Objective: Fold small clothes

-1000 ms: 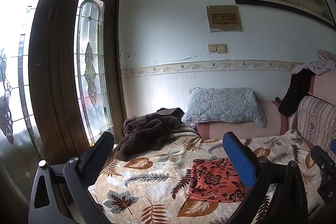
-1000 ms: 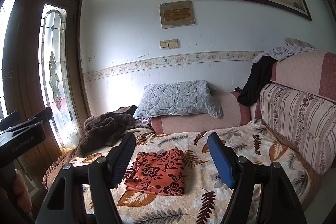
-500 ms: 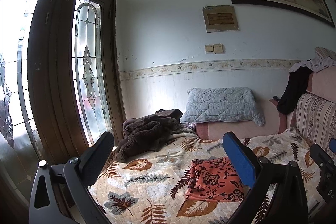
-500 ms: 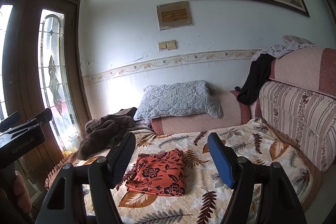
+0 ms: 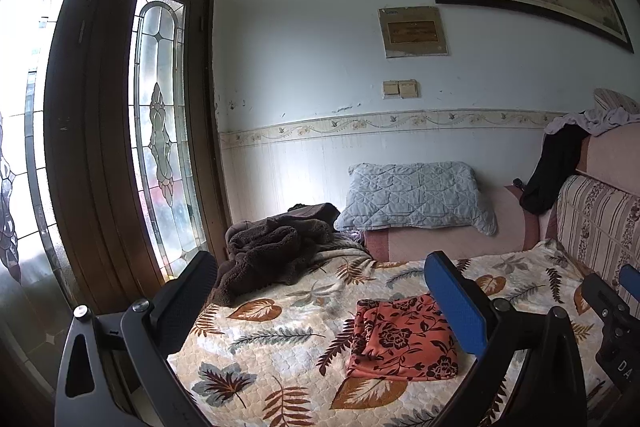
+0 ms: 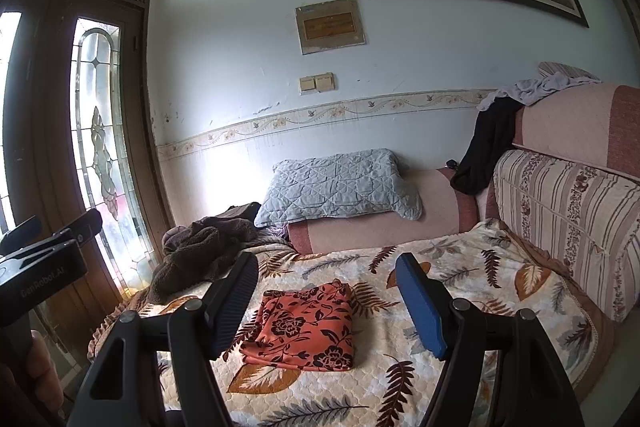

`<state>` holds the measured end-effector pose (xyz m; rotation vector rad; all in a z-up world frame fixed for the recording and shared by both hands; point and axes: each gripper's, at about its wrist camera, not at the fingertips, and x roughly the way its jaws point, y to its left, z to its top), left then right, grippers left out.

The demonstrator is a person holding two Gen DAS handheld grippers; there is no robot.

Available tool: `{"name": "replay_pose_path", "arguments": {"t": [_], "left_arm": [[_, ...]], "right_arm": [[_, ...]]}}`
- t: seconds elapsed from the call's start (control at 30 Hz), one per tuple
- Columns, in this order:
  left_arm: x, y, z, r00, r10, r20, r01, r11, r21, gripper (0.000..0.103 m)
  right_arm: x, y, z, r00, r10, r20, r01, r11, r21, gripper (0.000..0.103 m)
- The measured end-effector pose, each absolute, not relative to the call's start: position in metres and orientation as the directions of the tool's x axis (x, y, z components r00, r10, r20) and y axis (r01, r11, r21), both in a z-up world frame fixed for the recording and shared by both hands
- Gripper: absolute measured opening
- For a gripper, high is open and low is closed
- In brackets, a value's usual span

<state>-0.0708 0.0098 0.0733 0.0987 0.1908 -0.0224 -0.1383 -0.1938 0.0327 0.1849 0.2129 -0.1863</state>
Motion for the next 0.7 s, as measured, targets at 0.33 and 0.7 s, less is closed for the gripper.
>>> {"name": "replay_pose_path", "arguments": {"t": [0.33, 0.7], "left_arm": [[-0.071, 0.013, 0.072, 0.98, -0.03, -0.195, 0.046, 0.996, 0.079, 0.103], [-0.065, 0.022, 0.072, 0.978, -0.01, -0.209, 0.023, 0.998, 0.058, 0.103]], "right_arm": [[-0.138, -0.189, 0.034, 0.961, -0.166, -0.221, 0.203, 0.967, 0.156, 0.074], [-0.134, -0.179, 0.037, 0.96, -0.168, -0.223, 0.201, 0.97, 0.134, 0.074]]}}
